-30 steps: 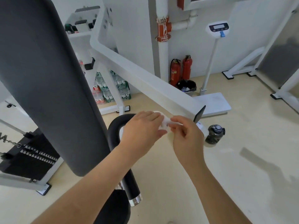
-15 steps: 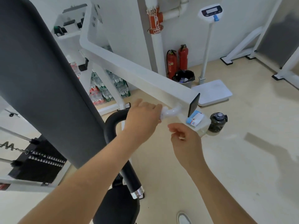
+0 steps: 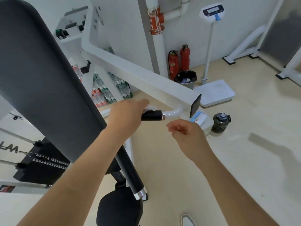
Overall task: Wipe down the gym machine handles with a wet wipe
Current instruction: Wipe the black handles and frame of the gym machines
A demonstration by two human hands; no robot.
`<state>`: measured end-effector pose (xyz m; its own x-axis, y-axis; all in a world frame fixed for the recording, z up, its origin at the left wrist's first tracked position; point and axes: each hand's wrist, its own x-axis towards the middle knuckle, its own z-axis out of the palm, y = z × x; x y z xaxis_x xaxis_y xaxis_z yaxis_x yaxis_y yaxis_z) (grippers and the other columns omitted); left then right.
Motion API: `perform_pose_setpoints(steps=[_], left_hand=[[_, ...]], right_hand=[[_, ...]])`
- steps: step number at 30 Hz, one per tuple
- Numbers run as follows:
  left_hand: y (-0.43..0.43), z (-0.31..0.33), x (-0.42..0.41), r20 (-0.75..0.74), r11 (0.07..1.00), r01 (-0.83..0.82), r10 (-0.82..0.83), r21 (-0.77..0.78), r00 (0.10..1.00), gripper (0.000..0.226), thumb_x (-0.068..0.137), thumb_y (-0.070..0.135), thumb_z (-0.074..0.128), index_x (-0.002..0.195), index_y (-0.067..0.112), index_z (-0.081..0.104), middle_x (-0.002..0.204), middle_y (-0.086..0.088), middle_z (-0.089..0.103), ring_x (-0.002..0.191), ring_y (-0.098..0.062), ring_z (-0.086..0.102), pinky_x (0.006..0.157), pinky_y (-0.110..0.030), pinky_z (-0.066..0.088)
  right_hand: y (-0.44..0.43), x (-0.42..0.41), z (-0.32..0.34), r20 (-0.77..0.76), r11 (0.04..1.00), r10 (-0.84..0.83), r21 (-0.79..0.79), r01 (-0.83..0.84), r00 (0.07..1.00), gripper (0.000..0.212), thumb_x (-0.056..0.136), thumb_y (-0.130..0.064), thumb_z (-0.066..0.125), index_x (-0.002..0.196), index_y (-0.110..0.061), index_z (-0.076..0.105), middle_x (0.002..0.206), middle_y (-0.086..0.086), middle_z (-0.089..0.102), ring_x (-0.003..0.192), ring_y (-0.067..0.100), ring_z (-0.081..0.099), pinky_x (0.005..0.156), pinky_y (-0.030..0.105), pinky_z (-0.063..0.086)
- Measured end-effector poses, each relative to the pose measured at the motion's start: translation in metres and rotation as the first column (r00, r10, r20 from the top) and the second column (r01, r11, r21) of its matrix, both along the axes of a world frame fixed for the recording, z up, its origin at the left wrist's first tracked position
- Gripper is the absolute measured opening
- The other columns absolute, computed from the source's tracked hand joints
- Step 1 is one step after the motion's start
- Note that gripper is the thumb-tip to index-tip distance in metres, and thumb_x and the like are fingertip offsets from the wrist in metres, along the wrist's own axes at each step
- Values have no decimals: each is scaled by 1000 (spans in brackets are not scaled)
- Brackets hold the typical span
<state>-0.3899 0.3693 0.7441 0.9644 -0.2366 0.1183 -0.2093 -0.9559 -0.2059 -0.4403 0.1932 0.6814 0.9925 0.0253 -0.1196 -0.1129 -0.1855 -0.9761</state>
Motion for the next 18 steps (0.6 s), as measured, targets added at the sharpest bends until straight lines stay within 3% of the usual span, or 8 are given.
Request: perform_pose_setpoints(steps=[1, 3, 5, 7, 11, 13, 16, 18], left_hand=[[-1, -3, -7, 15, 998, 44, -45, 45, 999, 30, 91, 12, 48, 117, 26, 50, 72, 3, 57, 69, -23, 57, 56, -29, 41], [-8, -21, -22, 32, 978, 154, -160, 138, 987, 38, 90, 15, 48, 127, 19, 51, 100, -1, 67, 95, -27, 62, 79, -35, 48], [-14, -36, -35, 32, 972, 172, -179, 159, 983, 50, 93, 29, 36, 136, 7, 48, 132, -11, 58, 123, -27, 54, 102, -41, 41], [-12, -43, -45, 27, 970, 191, -198, 150, 980, 57, 95, 35, 23, 139, 7, 44, 143, -10, 47, 133, -25, 45, 109, -44, 33], [-7, -34, -37, 47, 960, 222, -233, 171, 971, 45, 95, 32, 40, 133, 13, 54, 134, -4, 58, 125, -20, 54, 110, -45, 32], [-13, -22, -20, -31, 979, 153, -150, 132, 988, 32, 92, 23, 50, 122, 17, 58, 115, 0, 67, 115, -20, 60, 112, -43, 27], [-24, -15, -5, -115, 991, 102, -91, 89, 989, 6, 95, 21, 45, 94, 22, 51, 81, 6, 57, 95, -17, 63, 116, -40, 17], [-24, -25, -8, -40, 969, 189, -185, 162, 982, 22, 92, 27, 53, 111, 18, 60, 96, 3, 68, 101, -17, 64, 115, -45, 20]], right_hand=[[1, 3, 2, 3, 1000, -13, 2, 13, 1000, 32, 86, -4, 54, 84, -33, 66, 86, -13, 69, 80, 6, 61, 72, 19, 45], [5, 6, 6, 30, 999, -42, -4, 42, 999, 34, 85, -1, 52, 90, -31, 67, 87, -15, 67, 78, 3, 60, 71, 21, 43], [11, 6, 9, 92, 997, -56, -55, 61, 994, 35, 84, 0, 52, 100, -28, 67, 93, -14, 66, 81, 2, 59, 74, 23, 46], [15, 2, 10, 172, 991, -57, -114, 77, 983, 37, 85, -1, 52, 110, -25, 64, 98, -12, 63, 85, 3, 58, 77, 23, 48], [18, 0, 4, 280, 971, 16, -235, 52, 960, 46, 88, -1, 50, 129, -20, 54, 103, -11, 55, 86, 7, 54, 81, 26, 48], [18, 0, 1, 270, 967, 38, -251, 32, 962, 47, 87, -1, 51, 131, -19, 52, 102, -10, 54, 85, 9, 53, 82, 31, 48], [15, 0, 0, 223, 972, 46, -236, 9, 974, 49, 88, -3, 52, 133, -21, 49, 102, -9, 53, 83, 6, 52, 82, 29, 48], [11, -1, 1, 185, 980, 23, -198, 14, 983, 50, 88, -3, 52, 133, -24, 49, 101, -11, 54, 84, 4, 53, 81, 25, 47]])
